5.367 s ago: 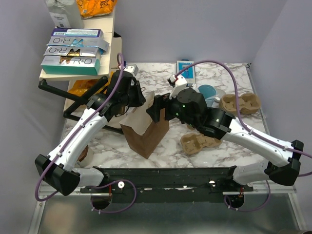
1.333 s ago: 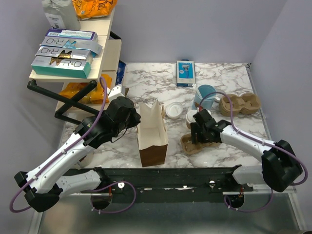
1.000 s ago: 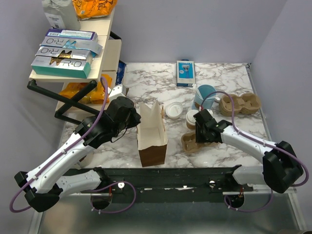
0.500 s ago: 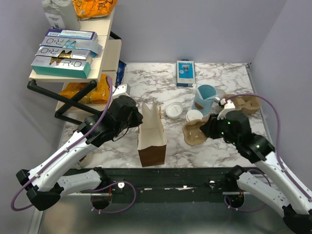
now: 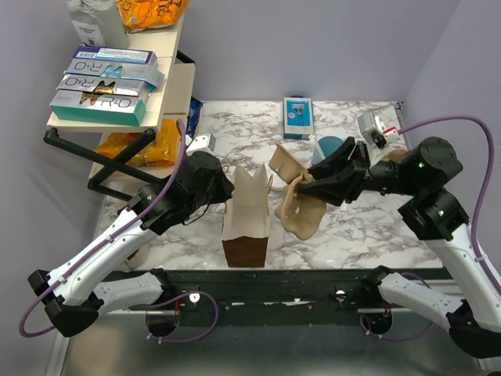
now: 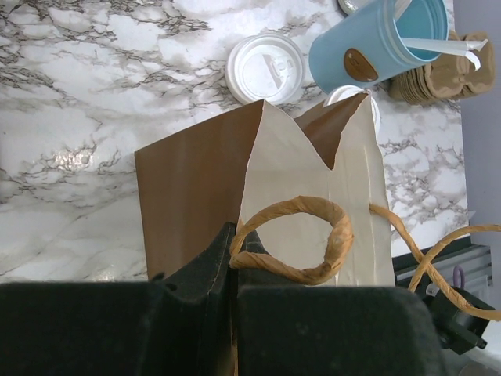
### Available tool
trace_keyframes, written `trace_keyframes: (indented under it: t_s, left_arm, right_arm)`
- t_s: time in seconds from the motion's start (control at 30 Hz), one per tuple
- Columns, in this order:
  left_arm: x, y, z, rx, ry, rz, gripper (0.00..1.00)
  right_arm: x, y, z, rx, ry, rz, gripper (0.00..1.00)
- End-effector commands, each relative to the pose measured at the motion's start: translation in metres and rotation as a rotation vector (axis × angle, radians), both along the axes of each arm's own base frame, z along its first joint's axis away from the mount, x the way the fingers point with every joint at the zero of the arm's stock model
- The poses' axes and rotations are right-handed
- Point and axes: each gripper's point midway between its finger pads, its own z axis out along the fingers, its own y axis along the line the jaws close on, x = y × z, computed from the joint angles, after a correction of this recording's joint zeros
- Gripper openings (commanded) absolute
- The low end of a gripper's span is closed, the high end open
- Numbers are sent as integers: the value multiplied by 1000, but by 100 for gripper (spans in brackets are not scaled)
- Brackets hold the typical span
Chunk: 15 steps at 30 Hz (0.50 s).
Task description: Pack the takeout coffee
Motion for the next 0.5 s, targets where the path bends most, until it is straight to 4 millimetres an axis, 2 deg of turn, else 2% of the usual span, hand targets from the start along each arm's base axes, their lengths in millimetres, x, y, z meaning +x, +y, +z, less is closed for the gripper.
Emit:
trace_keyframes:
  t_s: [0.0, 0.03, 0.1, 0.13, 0.2, 0.23, 0.27, 0.33, 0.37, 0.47]
  left_arm:
    - [-2, -9, 24, -49, -54, -59, 0]
    - [-1, -9, 25, -50, -55, -59, 0]
    - [-2, -9, 25, -48, -48, -53, 0]
    - [-2, -8, 24, -47, -44, -51, 0]
    - [-4, -8, 24, -53, -42, -52, 0]
    - [-4, -8, 23, -57, -39, -50, 0]
    - [-4, -8, 20, -55, -37, -48, 0]
    - [-4, -9, 18, -59, -31, -49, 0]
    - [-4, -9, 18, -57, -28, -49, 0]
    - [-4, -6, 16, -50, -23, -37, 0]
  right_arm:
    - [-48, 11, 27, 25, -93, 340, 46]
    - [-42, 19, 23, 12, -68, 345, 48]
    - [-44, 30, 13, -27, 1, 366, 50]
    - [-42, 33, 17, -34, 4, 354, 49]
    - [-25, 49, -1, -92, 106, 296, 45]
    - [-20, 53, 1, -97, 108, 268, 44]
    - [-12, 63, -8, -122, 130, 252, 44]
    - [-4, 71, -14, -153, 157, 216, 43]
    - [-5, 73, -8, -153, 144, 220, 43]
    - [9, 74, -20, -183, 141, 141, 44]
